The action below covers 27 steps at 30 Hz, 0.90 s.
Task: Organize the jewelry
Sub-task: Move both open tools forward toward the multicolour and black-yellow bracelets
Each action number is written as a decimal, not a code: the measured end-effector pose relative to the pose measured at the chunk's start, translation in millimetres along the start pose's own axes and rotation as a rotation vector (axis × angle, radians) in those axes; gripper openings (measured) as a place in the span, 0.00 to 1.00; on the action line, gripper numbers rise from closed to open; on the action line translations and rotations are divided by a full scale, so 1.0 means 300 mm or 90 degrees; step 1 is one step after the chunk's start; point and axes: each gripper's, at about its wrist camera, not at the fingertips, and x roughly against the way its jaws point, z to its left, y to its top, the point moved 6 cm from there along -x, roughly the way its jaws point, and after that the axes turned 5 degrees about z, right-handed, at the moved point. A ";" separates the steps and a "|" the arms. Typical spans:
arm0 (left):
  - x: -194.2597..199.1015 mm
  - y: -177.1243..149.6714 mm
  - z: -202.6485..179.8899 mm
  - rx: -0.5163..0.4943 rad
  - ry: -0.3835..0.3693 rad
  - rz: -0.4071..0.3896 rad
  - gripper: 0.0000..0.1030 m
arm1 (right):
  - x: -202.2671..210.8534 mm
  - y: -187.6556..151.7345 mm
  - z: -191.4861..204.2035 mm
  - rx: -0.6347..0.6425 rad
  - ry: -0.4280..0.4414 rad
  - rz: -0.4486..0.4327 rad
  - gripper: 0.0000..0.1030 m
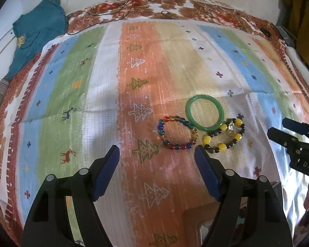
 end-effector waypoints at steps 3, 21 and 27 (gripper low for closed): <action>-0.025 0.008 0.003 0.002 -0.003 0.008 0.72 | -0.017 0.006 0.002 0.003 -0.005 0.004 0.65; -0.152 0.046 0.006 0.001 -0.010 0.049 0.72 | -0.137 0.046 -0.022 0.005 -0.021 0.036 0.65; -0.176 0.067 0.000 -0.003 -0.015 0.051 0.70 | -0.154 0.069 -0.027 0.002 -0.027 0.027 0.65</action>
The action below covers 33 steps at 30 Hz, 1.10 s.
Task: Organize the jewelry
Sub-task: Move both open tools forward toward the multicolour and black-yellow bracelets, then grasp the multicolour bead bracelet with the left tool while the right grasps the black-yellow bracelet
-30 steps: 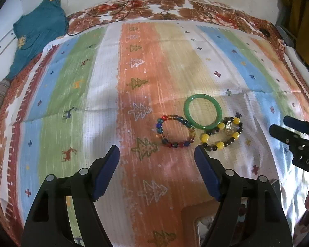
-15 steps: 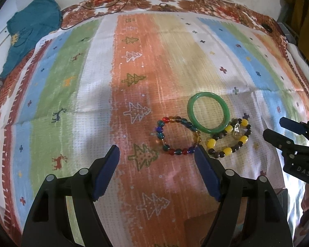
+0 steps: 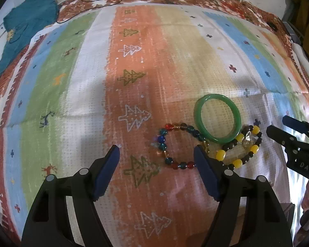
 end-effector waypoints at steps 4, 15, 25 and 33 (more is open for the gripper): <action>-0.018 0.008 0.011 0.005 0.004 0.005 0.62 | -0.026 0.004 0.015 0.017 -0.002 0.012 0.65; -0.093 -0.004 0.025 0.000 0.018 0.026 0.61 | -0.088 -0.002 0.013 0.026 -0.022 0.037 0.60; -0.102 -0.005 0.042 -0.010 0.032 0.011 0.09 | -0.090 -0.001 0.000 0.039 -0.025 0.032 0.12; -0.067 -0.003 0.022 -0.012 0.024 0.010 0.09 | -0.018 0.021 0.034 0.070 -0.029 -0.009 0.11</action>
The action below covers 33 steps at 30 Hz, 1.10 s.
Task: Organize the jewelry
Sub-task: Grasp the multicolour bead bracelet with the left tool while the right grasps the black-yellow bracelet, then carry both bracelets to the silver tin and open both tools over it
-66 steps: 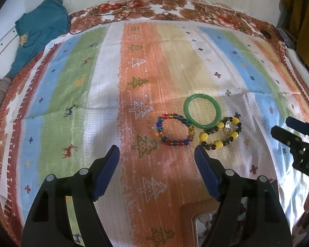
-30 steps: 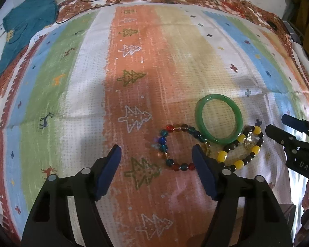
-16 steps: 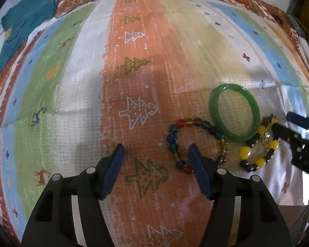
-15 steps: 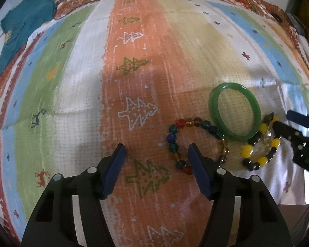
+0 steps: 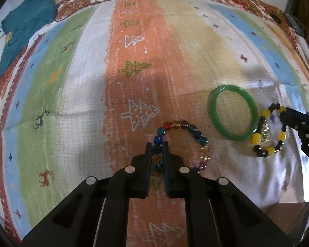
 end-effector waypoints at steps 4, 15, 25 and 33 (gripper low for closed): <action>0.037 0.001 -0.019 0.000 -0.002 -0.014 0.09 | 0.066 0.015 -0.001 0.011 -0.023 -0.031 0.11; 0.164 -0.008 -0.037 0.009 -0.015 -0.050 0.09 | 0.152 0.018 -0.007 -0.001 -0.005 -0.059 0.12; 0.266 -0.030 -0.055 -0.002 -0.020 -0.075 0.09 | 0.253 -0.004 0.048 0.000 0.021 -0.087 0.12; 0.332 -0.039 -0.076 -0.012 -0.023 -0.093 0.09 | 0.313 -0.017 0.051 -0.006 0.030 -0.103 0.12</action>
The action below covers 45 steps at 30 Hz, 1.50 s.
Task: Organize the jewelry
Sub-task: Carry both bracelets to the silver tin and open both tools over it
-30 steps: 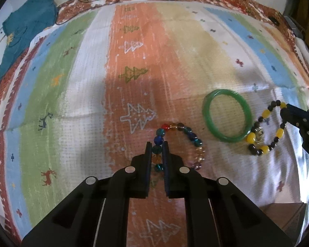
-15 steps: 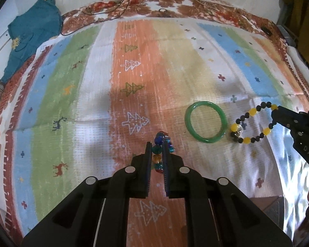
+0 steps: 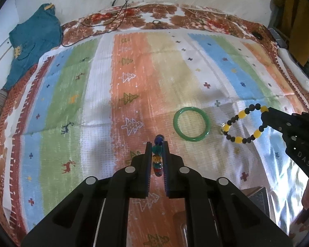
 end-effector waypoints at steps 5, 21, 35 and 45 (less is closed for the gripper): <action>0.038 -0.015 -0.026 -0.012 -0.005 -0.008 0.09 | 0.028 -0.010 0.009 -0.004 0.005 -0.004 0.12; 0.143 -0.067 -0.092 -0.025 -0.035 -0.027 0.09 | 0.118 -0.061 0.047 -0.002 0.032 -0.018 0.12; 0.244 -0.122 -0.114 -0.030 -0.054 -0.050 0.09 | 0.227 -0.112 0.087 0.014 0.040 -0.052 0.12; 0.326 -0.177 -0.149 -0.038 -0.072 -0.064 0.09 | 0.291 -0.187 0.101 0.017 0.054 -0.054 0.12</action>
